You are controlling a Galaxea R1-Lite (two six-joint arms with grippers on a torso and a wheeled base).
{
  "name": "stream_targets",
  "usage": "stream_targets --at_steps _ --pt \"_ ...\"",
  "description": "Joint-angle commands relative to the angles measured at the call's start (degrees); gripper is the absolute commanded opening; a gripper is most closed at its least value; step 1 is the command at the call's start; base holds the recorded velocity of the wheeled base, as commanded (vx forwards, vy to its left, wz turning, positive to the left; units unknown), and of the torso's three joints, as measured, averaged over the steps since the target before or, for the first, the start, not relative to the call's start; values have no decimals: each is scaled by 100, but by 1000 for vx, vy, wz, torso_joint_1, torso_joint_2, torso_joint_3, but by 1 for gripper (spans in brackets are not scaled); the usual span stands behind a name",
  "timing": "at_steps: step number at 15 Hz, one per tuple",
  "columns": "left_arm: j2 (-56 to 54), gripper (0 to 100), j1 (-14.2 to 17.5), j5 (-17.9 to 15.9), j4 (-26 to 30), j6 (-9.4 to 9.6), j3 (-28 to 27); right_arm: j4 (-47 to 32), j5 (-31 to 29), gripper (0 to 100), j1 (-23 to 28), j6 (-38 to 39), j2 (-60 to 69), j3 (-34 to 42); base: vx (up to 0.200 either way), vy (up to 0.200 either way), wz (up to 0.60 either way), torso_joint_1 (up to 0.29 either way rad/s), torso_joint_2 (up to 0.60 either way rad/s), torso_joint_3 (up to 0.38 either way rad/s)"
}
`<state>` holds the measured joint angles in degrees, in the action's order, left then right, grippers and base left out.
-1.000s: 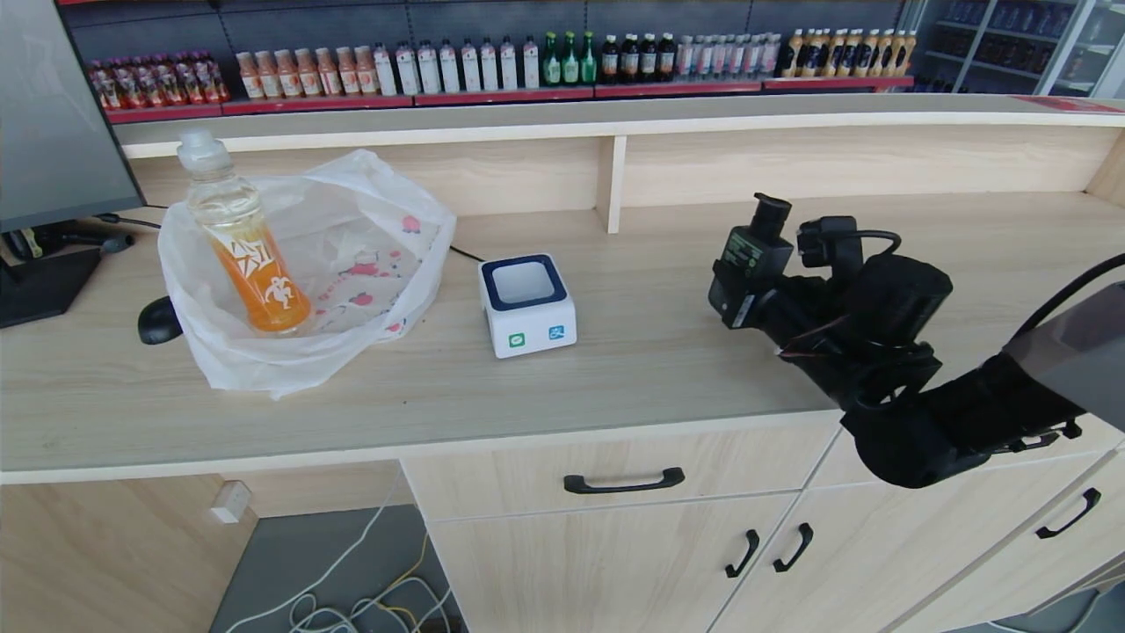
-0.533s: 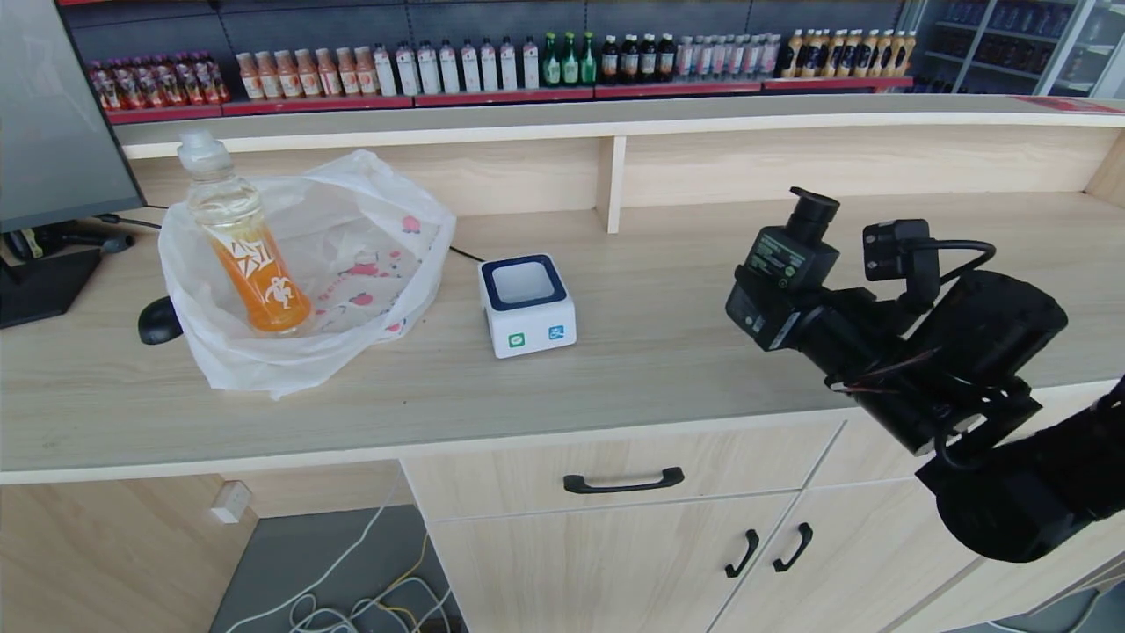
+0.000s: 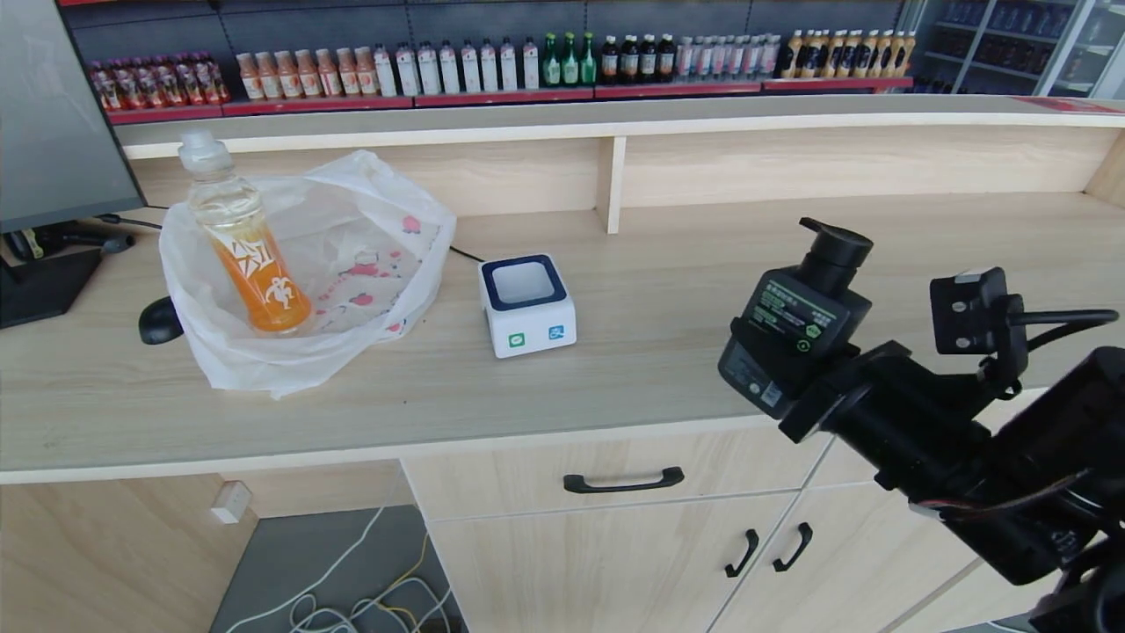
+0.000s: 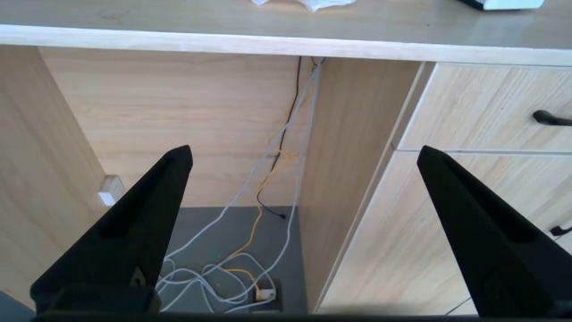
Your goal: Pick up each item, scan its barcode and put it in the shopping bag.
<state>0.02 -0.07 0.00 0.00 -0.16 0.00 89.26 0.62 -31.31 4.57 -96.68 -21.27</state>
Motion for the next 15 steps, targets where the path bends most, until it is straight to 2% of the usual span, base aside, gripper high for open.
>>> stream_targets --at_steps 1,3,5,7,10,15 --pt "-2 100 -1 0 -9 -2 0 74 -1 0 -86 61 150 422 0 0 0 0 0 0" --pt "-2 100 -1 0 0 -2 0 74 8 0 -174 220 203 536 0 0 0 0 0 0" --pt "-2 100 -1 0 0 -2 0 74 17 0 -491 659 238 431 0 0 0 0 0 0" --pt "-2 100 7 0 0 -2 0 74 26 0 -649 1002 220 264 0 0 0 0 0 0" --pt "-2 100 7 0 0 -2 0 74 395 0 -754 1643 123 -246 0 0 0 0 0 0" --pt "-2 100 7 0 0 -2 0 74 500 0 -1475 3015 167 -272 0 0 0 0 0 0"
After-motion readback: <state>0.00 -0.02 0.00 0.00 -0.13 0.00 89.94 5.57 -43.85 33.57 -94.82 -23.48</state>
